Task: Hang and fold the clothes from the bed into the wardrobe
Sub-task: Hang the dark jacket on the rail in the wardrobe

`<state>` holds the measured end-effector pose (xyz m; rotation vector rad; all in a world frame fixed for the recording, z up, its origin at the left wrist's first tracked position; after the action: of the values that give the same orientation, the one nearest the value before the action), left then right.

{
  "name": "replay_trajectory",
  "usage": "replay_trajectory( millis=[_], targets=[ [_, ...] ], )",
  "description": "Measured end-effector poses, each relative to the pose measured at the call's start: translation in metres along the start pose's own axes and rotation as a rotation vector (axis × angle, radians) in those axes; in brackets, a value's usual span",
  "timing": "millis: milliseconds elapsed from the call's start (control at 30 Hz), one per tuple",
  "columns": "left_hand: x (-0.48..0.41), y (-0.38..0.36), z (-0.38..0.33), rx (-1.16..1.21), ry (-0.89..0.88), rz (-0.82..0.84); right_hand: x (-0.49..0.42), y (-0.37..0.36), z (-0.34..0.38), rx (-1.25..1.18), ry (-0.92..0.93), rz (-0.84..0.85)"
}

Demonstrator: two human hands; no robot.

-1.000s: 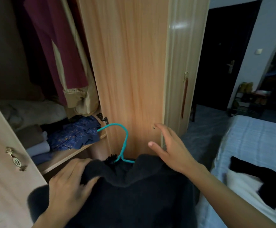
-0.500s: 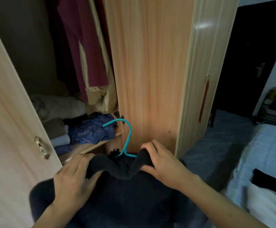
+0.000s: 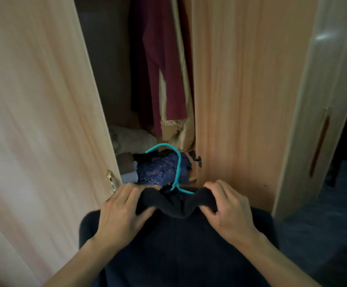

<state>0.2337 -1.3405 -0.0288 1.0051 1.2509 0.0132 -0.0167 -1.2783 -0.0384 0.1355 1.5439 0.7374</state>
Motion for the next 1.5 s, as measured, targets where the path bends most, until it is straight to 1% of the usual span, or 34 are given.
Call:
replay_trajectory(
  millis=[67, 167, 267, 333, 400, 467, 533, 600, 800, 900, 1033, 1167, 1300, 1400, 1500],
  targets=[
    [-0.01, 0.008, 0.006, 0.007, -0.005, 0.057, -0.01, -0.002, 0.001, -0.016, 0.002, -0.05],
    [-0.022, 0.016, 0.012, 0.036, -0.026, 0.155, -0.024, 0.0, 0.0, -0.036, -0.001, -0.08],
    [-0.032, 0.02, 0.02, 0.114, -0.067, 0.257, -0.03, 0.003, -0.002, -0.023, 0.01, -0.11],
    [-0.041, 0.02, 0.029, 0.141, -0.059, 0.24, -0.03, 0.006, -0.005, -0.008, 0.019, -0.118],
    [-0.059, 0.019, 0.042, 0.0, -0.017, 0.151, -0.031, 0.008, -0.01, -0.001, 0.018, -0.104],
    [-0.083, 0.014, 0.056, -0.259, 0.057, 0.126, -0.034, 0.009, -0.014, 0.007, 0.02, -0.092],
    [-0.107, 0.005, 0.072, -0.491, 0.116, 0.181, -0.038, 0.007, -0.015, 0.02, 0.037, -0.103],
    [-0.13, -0.005, 0.091, -0.641, 0.131, 0.24, -0.044, 0.004, -0.015, 0.034, 0.055, -0.129],
    [-0.17, -0.031, 0.141, -0.851, 0.14, 0.416, -0.073, -0.004, -0.01, 0.039, 0.078, -0.174],
    [-0.175, -0.04, 0.158, -0.832, 0.176, 0.478, -0.084, -0.009, -0.007, 0.036, 0.07, -0.16],
    [-0.178, -0.05, 0.173, -0.794, 0.257, 0.521, -0.083, -0.012, -0.011, 0.036, 0.04, -0.144],
    [-0.186, -0.055, 0.177, -0.854, 0.29, 0.529, -0.083, -0.017, -0.011, 0.025, 0.016, -0.141],
    [-0.192, -0.054, 0.176, -0.891, 0.284, 0.539, -0.085, -0.021, -0.003, 0.045, -0.018, -0.137],
    [-0.19, -0.053, 0.171, -0.844, 0.269, 0.535, -0.083, -0.021, 0.0, 0.049, -0.018, -0.124],
    [-0.175, -0.046, 0.161, -0.806, 0.217, 0.489, -0.08, -0.018, 0.003, 0.048, 0.006, -0.108]
  ],
)
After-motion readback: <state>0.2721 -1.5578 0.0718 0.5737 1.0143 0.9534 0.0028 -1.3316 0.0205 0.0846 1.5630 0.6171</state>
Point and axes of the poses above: each hand's wrist, its own x-axis away from the middle knuckle, its own y-axis out of the back of the hand, z = x × y, the point moved 3 cm from there along -x, towards the middle knuckle, and after that the axes turned 5 degrees about y, right-handed, at the moved point
